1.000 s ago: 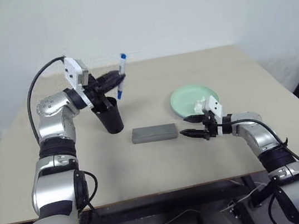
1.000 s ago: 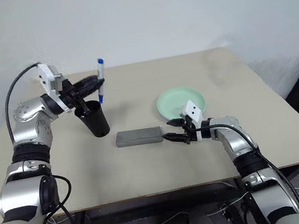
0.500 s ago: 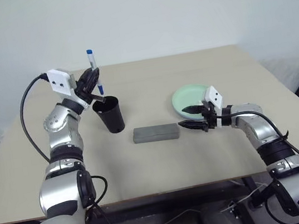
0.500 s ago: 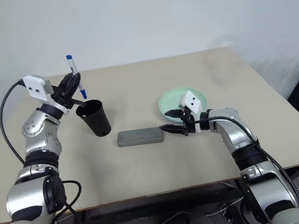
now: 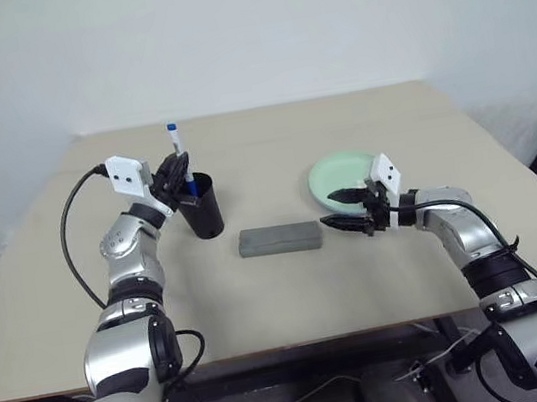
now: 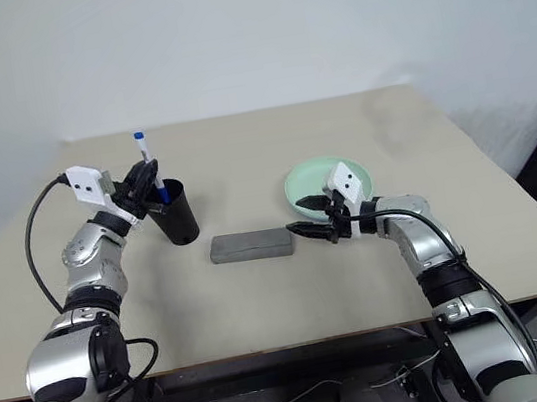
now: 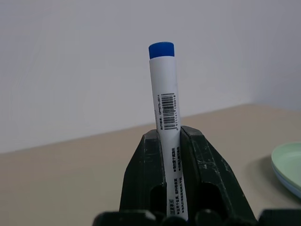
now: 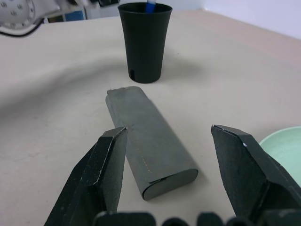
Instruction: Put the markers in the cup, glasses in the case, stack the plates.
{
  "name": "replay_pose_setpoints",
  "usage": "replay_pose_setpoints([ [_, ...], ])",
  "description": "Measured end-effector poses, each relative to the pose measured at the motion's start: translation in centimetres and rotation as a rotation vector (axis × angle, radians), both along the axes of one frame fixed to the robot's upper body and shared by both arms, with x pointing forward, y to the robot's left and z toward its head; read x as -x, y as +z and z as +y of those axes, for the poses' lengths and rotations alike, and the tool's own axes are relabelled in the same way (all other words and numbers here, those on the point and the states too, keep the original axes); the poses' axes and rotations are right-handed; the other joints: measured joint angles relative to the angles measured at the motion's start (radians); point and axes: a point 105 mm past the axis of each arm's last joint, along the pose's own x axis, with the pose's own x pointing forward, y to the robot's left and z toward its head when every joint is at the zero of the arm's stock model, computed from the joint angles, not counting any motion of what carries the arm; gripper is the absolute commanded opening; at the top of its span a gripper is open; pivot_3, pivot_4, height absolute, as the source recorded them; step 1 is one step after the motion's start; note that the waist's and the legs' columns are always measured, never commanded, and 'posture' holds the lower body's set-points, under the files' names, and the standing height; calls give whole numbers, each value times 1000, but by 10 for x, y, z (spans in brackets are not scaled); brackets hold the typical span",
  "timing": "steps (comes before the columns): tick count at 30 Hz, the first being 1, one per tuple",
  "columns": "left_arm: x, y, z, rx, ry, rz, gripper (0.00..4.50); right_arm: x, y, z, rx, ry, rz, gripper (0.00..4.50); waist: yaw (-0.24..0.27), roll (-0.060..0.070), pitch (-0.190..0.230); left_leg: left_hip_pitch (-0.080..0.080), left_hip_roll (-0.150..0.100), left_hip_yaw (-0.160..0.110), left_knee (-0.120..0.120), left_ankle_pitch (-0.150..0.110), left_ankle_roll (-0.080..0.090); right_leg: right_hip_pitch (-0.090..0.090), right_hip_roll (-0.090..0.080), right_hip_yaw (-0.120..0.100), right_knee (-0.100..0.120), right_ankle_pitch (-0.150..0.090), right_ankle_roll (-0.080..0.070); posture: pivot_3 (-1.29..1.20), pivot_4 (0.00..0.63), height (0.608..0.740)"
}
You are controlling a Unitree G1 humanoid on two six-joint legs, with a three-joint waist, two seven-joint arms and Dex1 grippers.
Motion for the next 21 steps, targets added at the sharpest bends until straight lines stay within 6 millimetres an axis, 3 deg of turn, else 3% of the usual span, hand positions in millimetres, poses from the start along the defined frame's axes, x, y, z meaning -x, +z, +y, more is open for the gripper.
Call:
replay_pose_setpoints([
  [9,0,-1,-1,-18,2,-2,3432,0,0,0,-1,-1,1,3094,0,0,0,0,0,0,0,0,0,0,0,0,0,0,0,0,0,737],
  [21,8,7,-2,7,-54,-55,3432,3,-6,-1,-11,-2,21,3094,0,0,0,-1,0,0,0,0,0,0,0,0,0,0,0,0,0,737],
])
